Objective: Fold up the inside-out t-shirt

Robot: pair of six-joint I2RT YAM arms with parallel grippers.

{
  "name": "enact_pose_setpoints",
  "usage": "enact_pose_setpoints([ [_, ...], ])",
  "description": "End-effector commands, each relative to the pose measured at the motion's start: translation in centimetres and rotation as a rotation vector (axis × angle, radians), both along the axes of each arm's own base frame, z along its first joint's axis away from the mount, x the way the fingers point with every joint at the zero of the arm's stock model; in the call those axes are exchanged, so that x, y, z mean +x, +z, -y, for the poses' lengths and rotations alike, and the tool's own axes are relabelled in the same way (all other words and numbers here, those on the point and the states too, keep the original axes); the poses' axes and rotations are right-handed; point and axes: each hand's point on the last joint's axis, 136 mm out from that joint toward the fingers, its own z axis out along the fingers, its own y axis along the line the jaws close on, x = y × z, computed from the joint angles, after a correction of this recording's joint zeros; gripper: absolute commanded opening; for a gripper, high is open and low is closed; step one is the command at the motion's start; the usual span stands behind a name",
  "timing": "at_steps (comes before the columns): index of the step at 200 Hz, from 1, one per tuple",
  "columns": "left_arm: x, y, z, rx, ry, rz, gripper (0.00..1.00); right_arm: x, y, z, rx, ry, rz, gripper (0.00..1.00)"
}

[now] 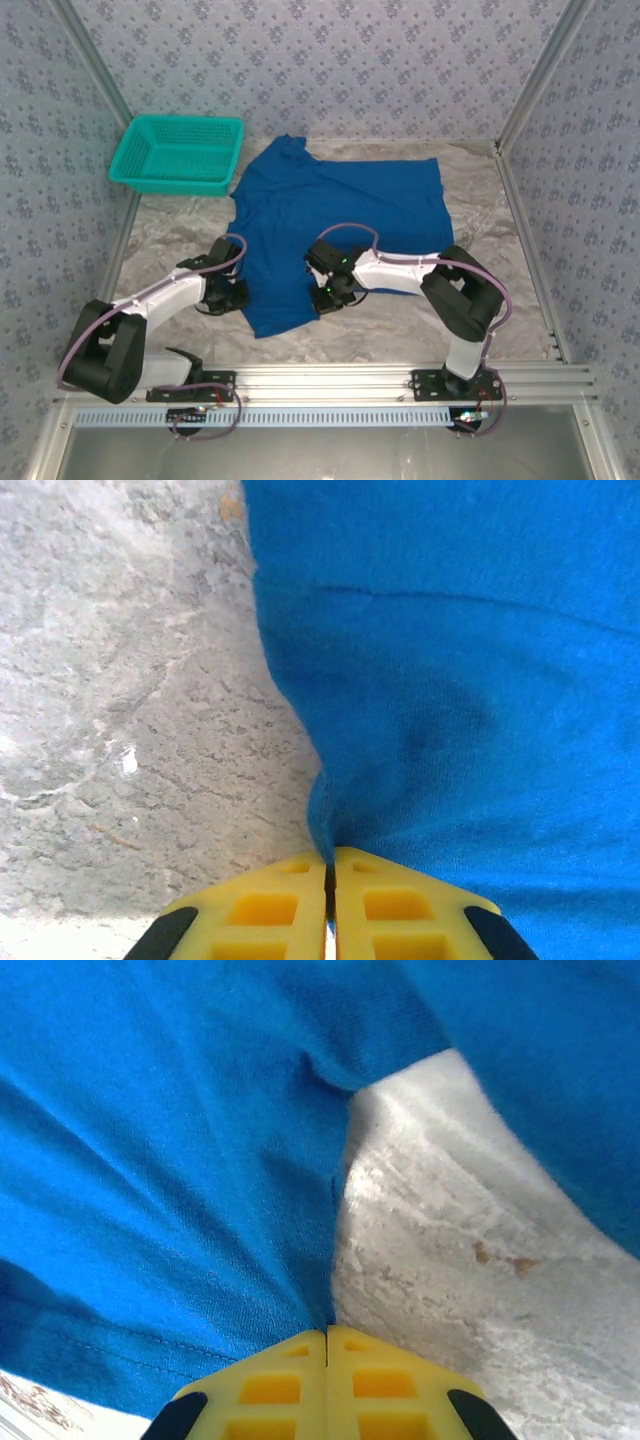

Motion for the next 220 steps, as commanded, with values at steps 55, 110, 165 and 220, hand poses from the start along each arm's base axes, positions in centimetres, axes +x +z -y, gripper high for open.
enact_pose_setpoints([
  [55,2.8,3.7,2.7,-0.129,-0.050,0.162,0.47,-1.9,7.7,-4.7,0.221,0.318,0.299,0.33],
  [110,6.9,4.9,5.3,-0.315,-0.034,0.223,0.48,-6.2,7.4,-12.9,0.473,0.602,0.384,0.42],
  [165,7.6,4.8,3.3,-0.188,-0.012,0.198,0.47,-6.0,5.2,-14.6,0.452,0.635,0.402,0.45],
  [220,2.8,5.1,0.1,-0.088,0.016,0.164,0.50,-5.7,4.4,-11.4,0.382,0.582,0.380,0.45],
])
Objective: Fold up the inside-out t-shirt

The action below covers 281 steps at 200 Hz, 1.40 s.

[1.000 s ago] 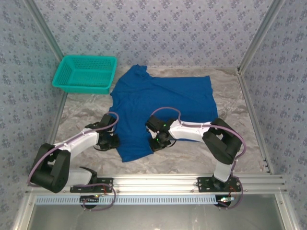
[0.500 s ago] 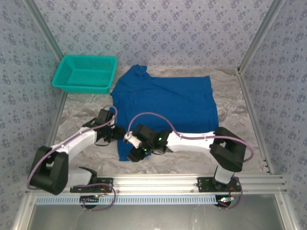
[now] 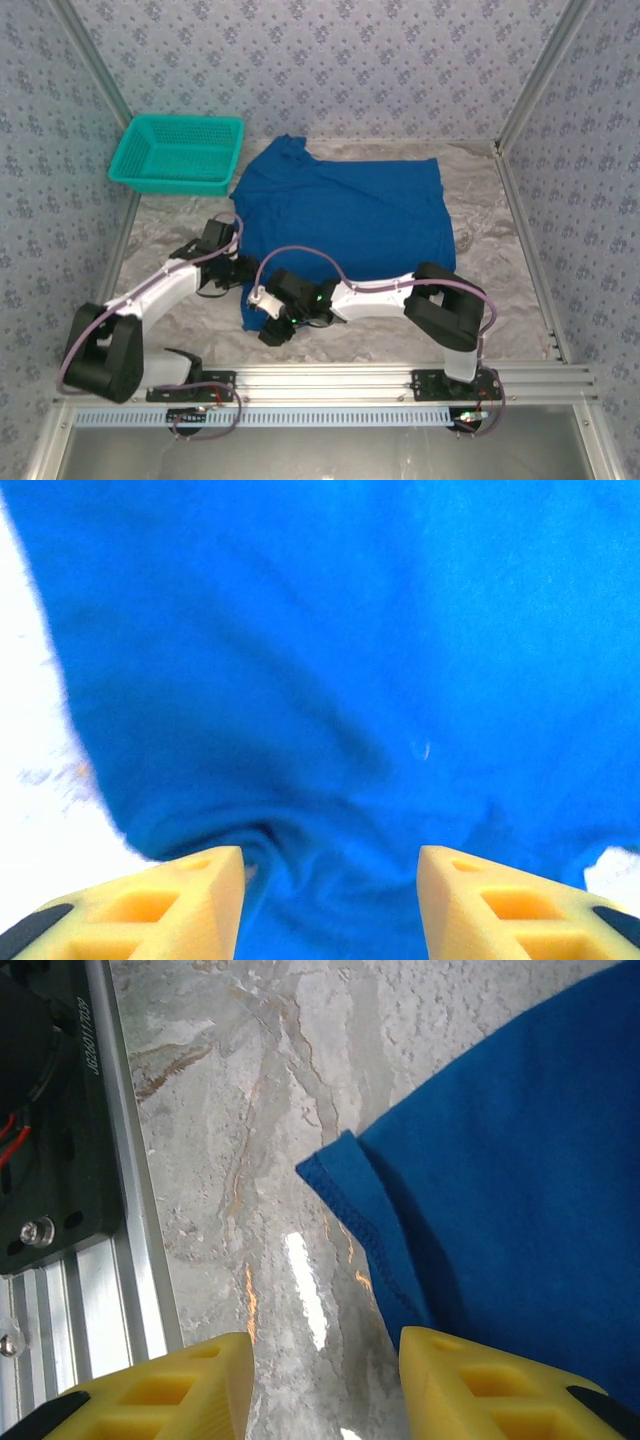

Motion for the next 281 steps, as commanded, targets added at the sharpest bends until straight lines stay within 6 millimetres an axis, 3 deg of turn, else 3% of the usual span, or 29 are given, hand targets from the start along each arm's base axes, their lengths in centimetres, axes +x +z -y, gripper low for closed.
enact_pose_setpoints([
  [1,-2.7,-0.2,-2.1,0.075,0.018,-0.047,0.50,0.6,1.0,1.4,0.000,-0.030,0.019,0.45],
  [19,-2.8,1.0,-2.2,0.060,0.027,-0.014,0.51,1.0,1.0,2.0,0.008,-0.050,-0.010,0.44],
  [35,-2.0,2.4,-0.8,-0.028,0.017,0.049,0.51,1.2,0.8,2.4,0.014,-0.069,-0.033,0.44],
  [68,1.9,4.1,1.3,-0.115,-0.005,0.171,0.51,1.8,-0.6,4.2,-0.018,-0.118,-0.087,0.45],
  [97,4.9,2.1,2.1,-0.070,-0.029,0.134,0.51,1.2,-2.3,5.9,-0.097,-0.127,-0.121,0.45],
  [116,5.8,0.3,2.0,-0.028,-0.038,0.090,0.51,0.7,-3.4,7.6,-0.161,-0.139,-0.146,0.44],
  [153,5.1,-2.6,0.2,0.056,-0.032,0.002,0.52,0.5,-3.7,11.3,-0.274,-0.186,-0.163,0.44],
  [165,4.5,-3.2,-0.3,0.069,-0.028,-0.018,0.52,0.6,-3.3,11.6,-0.268,-0.193,-0.167,0.44],
  [185,3.8,-3.5,-0.3,0.058,-0.029,-0.023,0.53,0.6,-1.4,10.0,-0.193,-0.148,-0.135,0.44],
  [219,3.9,-3.8,0.0,0.051,-0.048,-0.026,0.53,0.8,3.1,4.3,-0.003,-0.038,-0.041,0.46],
  [248,4.0,-4.4,0.0,0.063,-0.063,-0.043,0.53,0.5,2.9,1.1,0.020,0.033,-0.043,0.47],
  [281,4.2,-4.5,0.3,0.051,-0.066,-0.045,0.53,-0.5,1.4,-0.8,0.005,0.088,-0.093,0.48],
])
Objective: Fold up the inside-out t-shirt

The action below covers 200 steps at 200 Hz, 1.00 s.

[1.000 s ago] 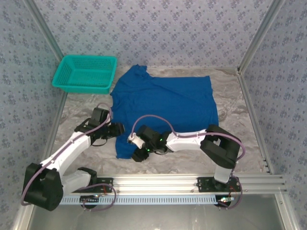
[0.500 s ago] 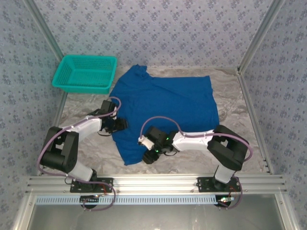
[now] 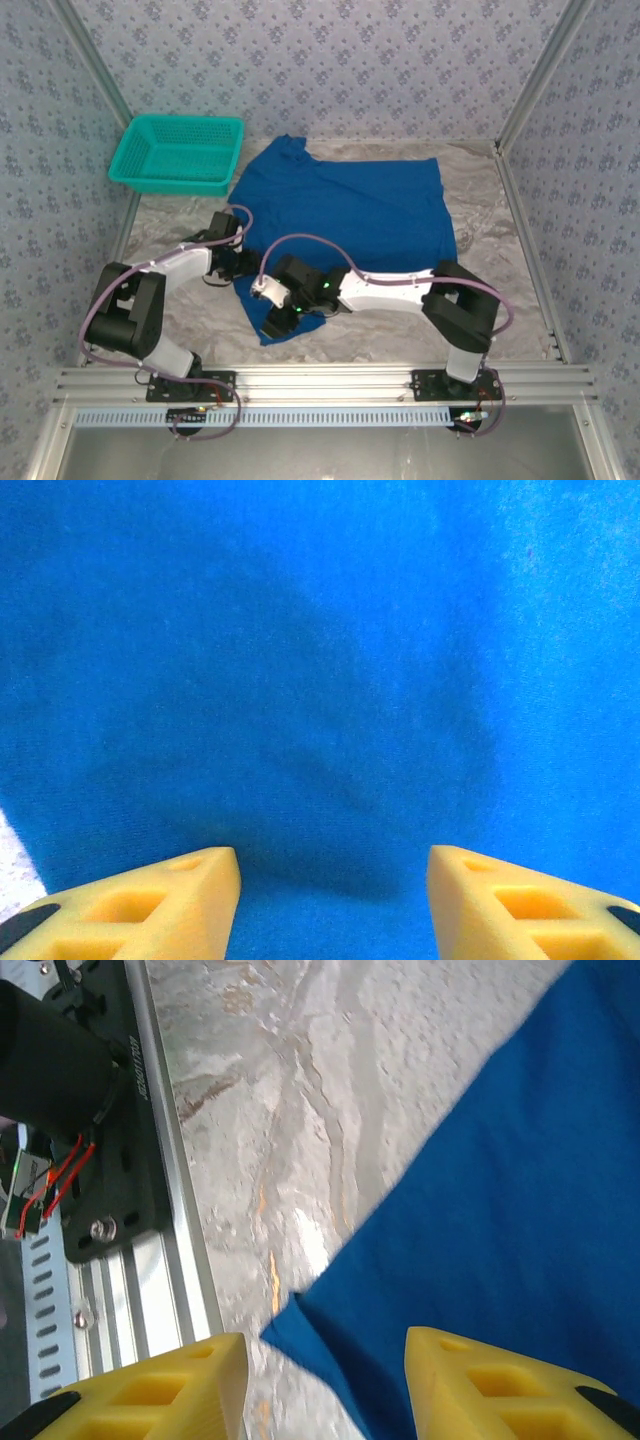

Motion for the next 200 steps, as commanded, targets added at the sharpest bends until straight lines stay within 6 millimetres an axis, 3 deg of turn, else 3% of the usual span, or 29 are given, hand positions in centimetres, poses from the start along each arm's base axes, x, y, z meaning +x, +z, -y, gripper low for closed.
enact_pose_setpoints([
  [1,-0.1,-0.7,0.1,0.003,-0.021,-0.024,0.53,-1.3,-1.4,-0.9,-0.019,0.075,-0.040,0.49],
  [12,-0.1,-0.7,0.2,0.002,-0.024,-0.022,0.53,-2.0,-2.4,-0.7,-0.045,0.095,-0.063,0.49],
  [20,0.0,-0.6,0.1,0.006,-0.023,-0.020,0.53,-2.0,-1.7,-1.7,-0.031,0.111,-0.057,0.50],
  [54,0.2,-0.7,0.2,0.004,-0.022,-0.020,0.53,-3.6,-3.5,-1.1,-0.106,0.159,-0.093,0.49],
  [118,0.5,-0.9,-0.1,0.023,-0.030,-0.020,0.53,-6.8,-3.8,-0.3,-0.141,0.245,-0.137,0.42],
  [163,0.7,-0.6,-0.1,0.017,-0.034,-0.011,0.53,-6.5,-5.0,-0.4,-0.183,0.210,-0.106,0.24],
  [200,0.7,-0.5,-0.2,0.019,-0.033,-0.007,0.53,-7.4,-4.4,-0.4,-0.173,0.240,-0.085,0.10],
])
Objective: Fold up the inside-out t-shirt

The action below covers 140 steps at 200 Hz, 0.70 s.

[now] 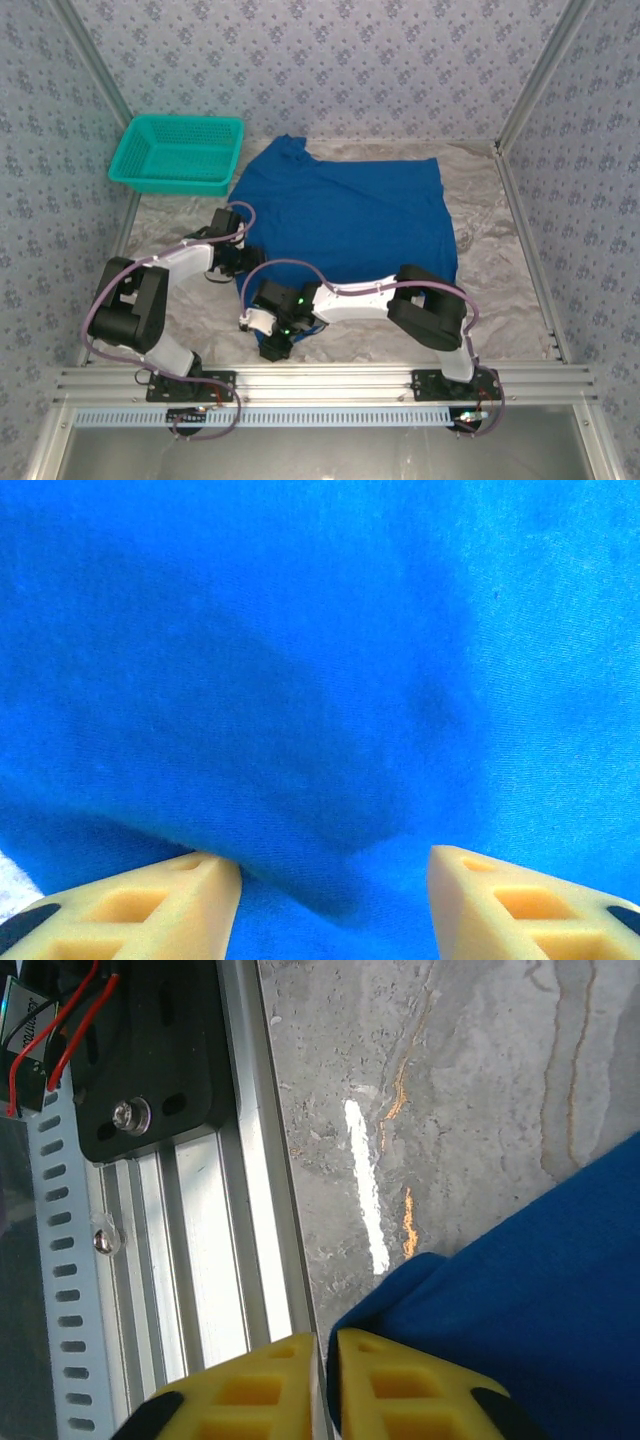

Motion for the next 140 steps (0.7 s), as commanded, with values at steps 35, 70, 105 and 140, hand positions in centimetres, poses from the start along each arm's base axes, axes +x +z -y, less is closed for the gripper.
enact_pose_setpoints([
  [35,-0.4,-1.1,-0.8,0.037,-0.006,-0.038,0.53,-2.9,1.5,0.6,0.010,0.109,-0.028,0.04],
  [70,-0.4,-1.8,-1.2,0.058,-0.007,-0.058,0.53,-3.7,2.9,2.3,-0.008,0.183,-0.031,0.06],
  [105,-0.4,-1.8,-1.2,0.064,-0.011,-0.061,0.53,-4.7,4.3,4.5,-0.053,0.244,-0.061,0.14],
  [140,-0.4,-1.7,-1.2,0.063,-0.013,-0.061,0.53,-5.0,5.2,5.0,-0.056,0.266,-0.052,0.17],
])
